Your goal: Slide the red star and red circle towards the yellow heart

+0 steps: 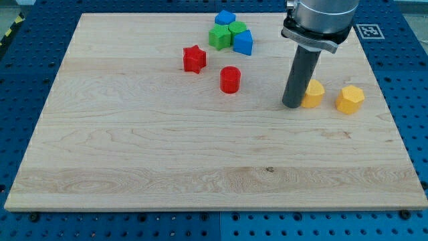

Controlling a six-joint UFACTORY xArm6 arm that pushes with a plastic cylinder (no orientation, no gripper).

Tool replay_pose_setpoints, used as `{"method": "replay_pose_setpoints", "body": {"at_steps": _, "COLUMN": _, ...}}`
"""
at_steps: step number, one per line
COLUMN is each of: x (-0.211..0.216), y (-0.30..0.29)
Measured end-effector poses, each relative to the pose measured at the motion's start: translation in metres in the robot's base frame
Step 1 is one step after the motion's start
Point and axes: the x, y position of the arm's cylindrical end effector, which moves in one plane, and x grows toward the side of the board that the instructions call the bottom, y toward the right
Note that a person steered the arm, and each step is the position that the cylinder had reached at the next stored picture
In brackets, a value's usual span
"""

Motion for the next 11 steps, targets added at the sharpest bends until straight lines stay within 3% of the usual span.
{"method": "replay_pose_setpoints", "body": {"at_steps": 1, "x": 0.000, "y": -0.073}}
{"method": "replay_pose_setpoints", "body": {"at_steps": 3, "x": -0.051, "y": -0.113}}
{"method": "replay_pose_setpoints", "body": {"at_steps": 4, "x": -0.051, "y": -0.127}}
{"method": "replay_pose_setpoints", "body": {"at_steps": 5, "x": -0.052, "y": -0.187}}
{"method": "replay_pose_setpoints", "body": {"at_steps": 7, "x": -0.093, "y": -0.262}}
{"method": "replay_pose_setpoints", "body": {"at_steps": 9, "x": -0.126, "y": -0.214}}
{"method": "replay_pose_setpoints", "body": {"at_steps": 11, "x": -0.100, "y": -0.188}}
